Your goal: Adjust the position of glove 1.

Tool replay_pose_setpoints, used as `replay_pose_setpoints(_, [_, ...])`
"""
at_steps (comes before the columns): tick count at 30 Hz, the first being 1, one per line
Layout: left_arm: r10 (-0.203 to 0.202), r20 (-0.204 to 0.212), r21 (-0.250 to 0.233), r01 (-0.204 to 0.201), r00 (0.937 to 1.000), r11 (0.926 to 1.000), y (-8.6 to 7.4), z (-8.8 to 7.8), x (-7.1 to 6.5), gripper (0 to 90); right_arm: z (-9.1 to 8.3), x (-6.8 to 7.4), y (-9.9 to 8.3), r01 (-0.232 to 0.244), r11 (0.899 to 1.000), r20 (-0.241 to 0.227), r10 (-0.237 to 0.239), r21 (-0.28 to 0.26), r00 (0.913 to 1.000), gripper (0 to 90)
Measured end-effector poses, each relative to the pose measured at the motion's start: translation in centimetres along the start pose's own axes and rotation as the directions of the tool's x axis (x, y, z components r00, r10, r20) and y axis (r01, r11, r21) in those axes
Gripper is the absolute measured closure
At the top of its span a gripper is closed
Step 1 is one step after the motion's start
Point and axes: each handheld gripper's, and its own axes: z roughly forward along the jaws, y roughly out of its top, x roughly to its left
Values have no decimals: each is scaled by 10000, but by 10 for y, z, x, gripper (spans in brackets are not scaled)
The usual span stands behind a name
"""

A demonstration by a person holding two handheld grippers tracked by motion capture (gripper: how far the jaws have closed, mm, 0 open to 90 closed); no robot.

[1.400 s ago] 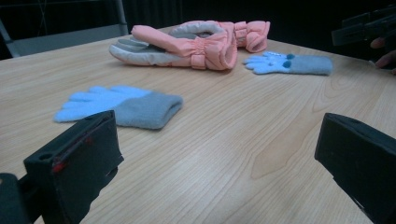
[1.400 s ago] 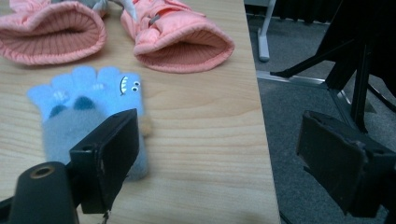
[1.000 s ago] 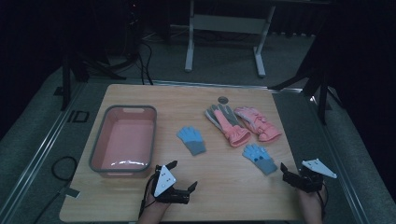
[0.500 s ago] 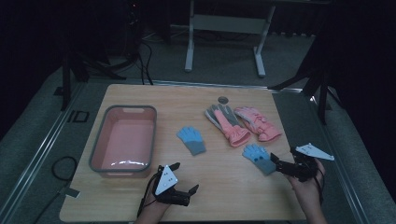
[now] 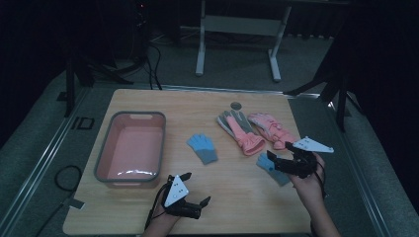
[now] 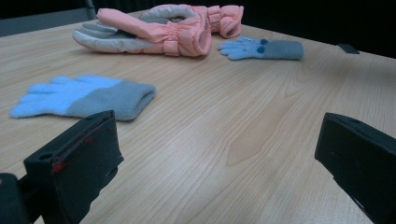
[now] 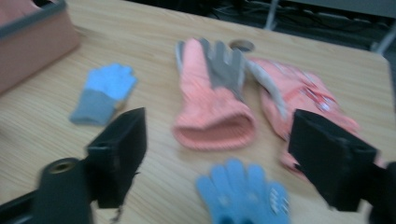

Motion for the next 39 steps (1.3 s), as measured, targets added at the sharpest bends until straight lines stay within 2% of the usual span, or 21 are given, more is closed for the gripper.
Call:
replay_pose_setpoints(1, [20, 25, 17, -20, 10000, 10000, 0, 0, 0, 1, 7, 7, 6, 100, 9999, -151, -101, -37, 9998, 241])
replay_pose_setpoints(4, [28, 14, 2, -28, 10000, 10000, 0, 0, 0, 1, 18, 15, 15, 387, 9992, -358, -385, 40, 9986, 262])
replay_pose_setpoints(9, [72, 41, 14, -72, 10000, 10000, 0, 0, 0, 1, 43, 31, 30, 606, 9980, -990, -586, 175, 9934, 319])
replay_pose_setpoints(11, [72, 41, 14, -72, 10000, 10000, 0, 0, 0, 1, 47, 34, 32, 633, 9979, -1074, -613, 152, 9923, 319])
replay_pose_setpoints(12, [63, 66, -7, -63, 10000, 10000, 0, 0, 0, 1, 59, 42, 37, 785, 9967, -1386, -750, 196, 9875, 345])
replay_pose_setpoints(14, [59, 70, -17, -59, 10000, 10000, 0, 0, 0, 1, 64, 45, 39, 912, 9956, -1486, -870, 214, 9851, 358])
replay_pose_setpoints(15, [58, 67, -18, -58, 10000, 10000, 0, 0, 0, 1, 75, 52, 42, 1039, 9942, -1798, -975, 266, 9789, 362])
replay_pose_setpoints(18, [22, 72, -40, -22, 10000, 10000, 0, -1, 0, 1, 91, 62, 45, 1233, 9916, -2240, -1118, 383, 9682, 369])
replay_pose_setpoints(19, [14, 74, -43, -14, 10000, 10000, 0, -1, 0, 1, 91, 62, 45, 1233, 9916, -2240, -1118, 383, 9682, 369])
replay_pose_setpoints(21, [-16, 65, -52, 17, 10000, 10000, 0, -1, 1, 2, 108, 70, 44, 1482, 9866, -2370, -1282, 682, 9630, 375])
replay_pose_setpoints(24, [-53, 46, -78, 54, 10000, 10000, 0, -1, 1, 1, 124, 77, 41, 1676, 9808, -2603, -1368, 999, 9558, 388])
replay_pose_setpoints(25, [-53, 46, -78, 54, 10000, 10000, 0, -1, 1, 1, 124, 77, 41, 1676, 9808, -2603, -1368, 999, 9558, 388])
replay_pose_setpoints(26, [-163, 61, -111, 163, 9998, 9998, -1, -2, 2, 2, 132, 82, 39, 1706, 9788, -2814, -1332, 1130, 9503, 395])
replay_pose_setpoints(27, [-191, 75, -132, 192, 9998, 9997, -1, -2, 2, 1, 136, 83, 38, 1733, 9784, -2868, -1350, 1126, 9484, 402])
replay_pose_setpoints(29, [-208, 117, -163, 209, 9997, 9996, -1, -2, 2, 1, 138, 85, 37, 1761, 9777, -2911, -1365, 1143, 9469, 403])
replay_pose_setpoints(30, [-198, 124, -149, 200, 9997, 9997, -1, -2, 2, 1, 144, 89, 36, 1759, 9769, -3099, -1312, 1210, 9417, 404])
replay_pose_setpoints(32, [-165, 131, -123, 167, 9998, 9998, -1, -2, 2, 1, 148, 92, 36, 1991, 9714, -3063, -1518, 1295, 9397, 412])
replay_pose_setpoints(39, [-112, 258, -64, 114, 9996, 9999, -1, -1, 2, 1, 160, 90, 35, 2006, 9679, -3171, -1445, 1517, 9373, 432])
